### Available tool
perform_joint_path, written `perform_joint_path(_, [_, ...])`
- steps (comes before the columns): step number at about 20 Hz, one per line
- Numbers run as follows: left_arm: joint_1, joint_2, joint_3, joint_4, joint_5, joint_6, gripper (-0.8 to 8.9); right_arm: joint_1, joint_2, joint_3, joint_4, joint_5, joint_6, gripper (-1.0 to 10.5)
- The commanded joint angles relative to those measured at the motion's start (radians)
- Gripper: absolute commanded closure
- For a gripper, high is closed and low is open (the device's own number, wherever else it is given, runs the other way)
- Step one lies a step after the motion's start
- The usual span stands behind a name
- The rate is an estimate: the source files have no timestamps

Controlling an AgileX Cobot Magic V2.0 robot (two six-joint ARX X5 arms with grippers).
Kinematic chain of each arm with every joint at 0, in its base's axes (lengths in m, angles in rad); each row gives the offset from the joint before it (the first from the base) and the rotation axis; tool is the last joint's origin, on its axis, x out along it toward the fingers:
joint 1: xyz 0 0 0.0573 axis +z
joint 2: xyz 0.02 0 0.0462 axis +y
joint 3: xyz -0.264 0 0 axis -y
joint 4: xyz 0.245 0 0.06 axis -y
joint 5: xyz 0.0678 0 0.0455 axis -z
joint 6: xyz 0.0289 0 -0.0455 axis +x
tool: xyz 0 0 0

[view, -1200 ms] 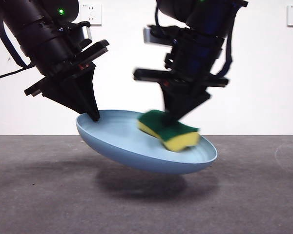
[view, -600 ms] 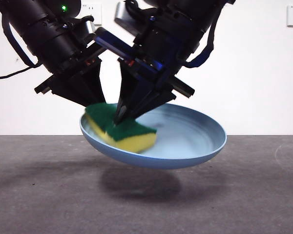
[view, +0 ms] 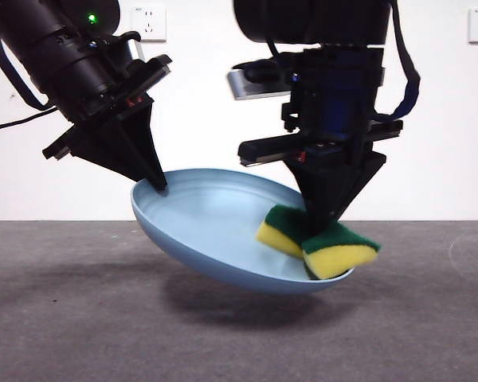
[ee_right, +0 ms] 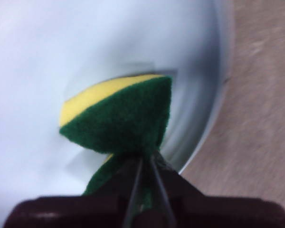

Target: Pick up the plate,pick up the cloth,clean the plate with the cloth

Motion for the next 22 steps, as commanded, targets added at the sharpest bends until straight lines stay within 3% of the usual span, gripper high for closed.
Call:
perform_joint_path(1, [-0.006, -0.002, 0.001, -0.019, 0.089, 0.02, 8.22, -0.021, 0.013, -0.012, 0.097, 0.013, 0.016, 9.6])
perform_joint_path(4, [-0.013, -0.002, 0.001, -0.023, 0.092, 0.02, 8.22, -0.026, 0.013, -0.012, 0.201, -0.032, 0.015, 9.6])
perform_joint_path(8, [-0.013, -0.002, 0.001, -0.002, 0.086, 0.019, 8.22, -0.021, 0.013, -0.011, 0.324, -0.383, 0.045, 9.6])
perform_joint_path(11, [-0.01, -0.002, 0.001, 0.037, 0.075, 0.011, 8.22, 0.014, 0.013, -0.011, 0.311, -0.511, 0.036, 9.6])
perform_joint_path(16, [0.0, -0.002, 0.001, 0.08, 0.02, -0.008, 8.22, 0.056, 0.013, -0.012, 0.109, -0.484, -0.028, 9.6])
perform_joint_path(20, [0.023, -0.002, 0.001, 0.076, -0.029, -0.006, 8.22, 0.052, 0.007, -0.012, -0.004, -0.227, -0.027, 9.6])
perform_joint_path(22, [0.026, -0.002, 0.001, 0.071, -0.137, 0.006, 8.22, 0.051, -0.021, -0.011, -0.007, -0.164, -0.026, 9.6])
